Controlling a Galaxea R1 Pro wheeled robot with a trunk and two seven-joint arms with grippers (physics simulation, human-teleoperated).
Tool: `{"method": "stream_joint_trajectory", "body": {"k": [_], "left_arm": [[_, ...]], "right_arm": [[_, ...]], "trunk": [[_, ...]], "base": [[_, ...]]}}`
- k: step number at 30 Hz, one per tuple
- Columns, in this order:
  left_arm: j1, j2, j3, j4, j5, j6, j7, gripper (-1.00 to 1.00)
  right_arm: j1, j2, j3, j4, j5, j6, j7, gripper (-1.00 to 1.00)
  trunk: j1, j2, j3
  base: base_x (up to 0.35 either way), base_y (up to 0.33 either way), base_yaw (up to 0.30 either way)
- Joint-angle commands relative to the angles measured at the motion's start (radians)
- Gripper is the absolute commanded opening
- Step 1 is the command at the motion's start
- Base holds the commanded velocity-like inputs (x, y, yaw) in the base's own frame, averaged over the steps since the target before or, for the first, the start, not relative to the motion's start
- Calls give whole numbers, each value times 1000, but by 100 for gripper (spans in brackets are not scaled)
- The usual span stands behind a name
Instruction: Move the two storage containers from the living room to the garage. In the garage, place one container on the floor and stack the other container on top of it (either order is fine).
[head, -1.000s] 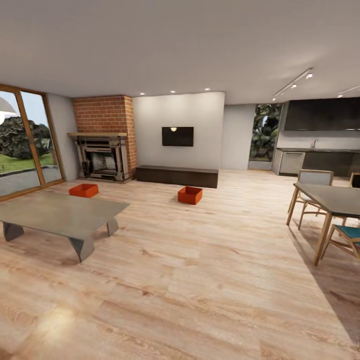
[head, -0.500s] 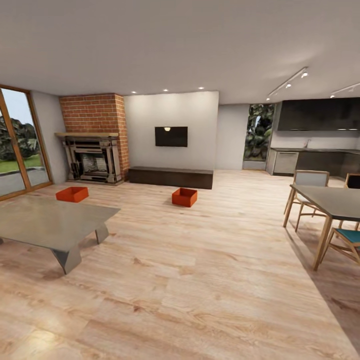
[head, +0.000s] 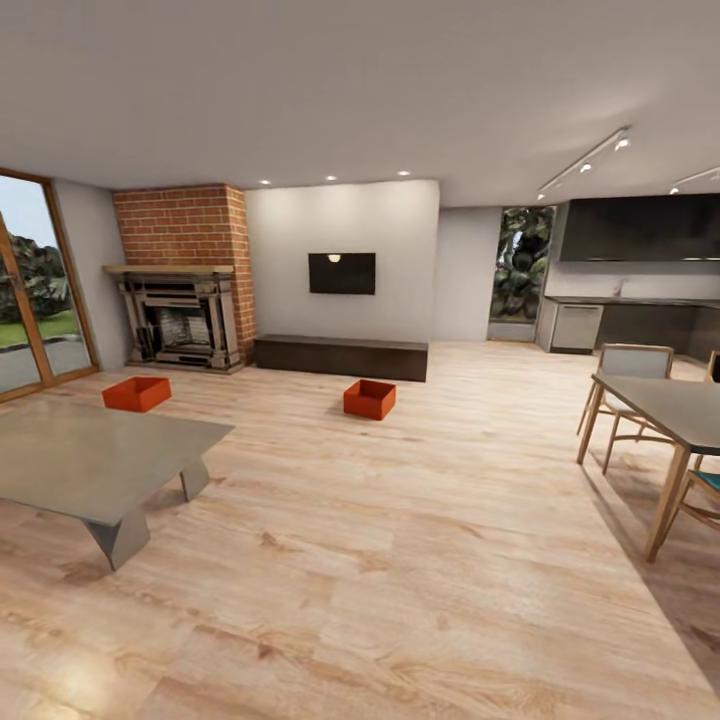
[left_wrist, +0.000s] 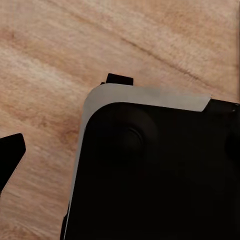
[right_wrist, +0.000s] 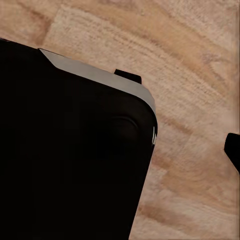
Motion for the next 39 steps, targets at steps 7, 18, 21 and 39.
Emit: {"method": "stream_joint_trajectory", "body": {"k": [7,18,21,39], "left_arm": [[0,0,1,0,5,-2,0,100],[0,0,1,0,5,-2,0,100],[0,0,1,0,5,-2,0,100],[0,0,1,0,5,-2,0,100]], "right_arm": [[-1,4,9,3,-5,-5,-1,100],[-1,4,10,3,-5,-5,-1,100],[-1,4,10,3,-4,-5,-1,100],[-1,4,10,3,-3,-5,-1,100]], "trunk": [[1,-1,-1],[1,-1,-1],[1,-1,-1],[1,-1,-1]], "base": [[320,0,0],[320,0,0],[320,0,0],[320,0,0]]}}
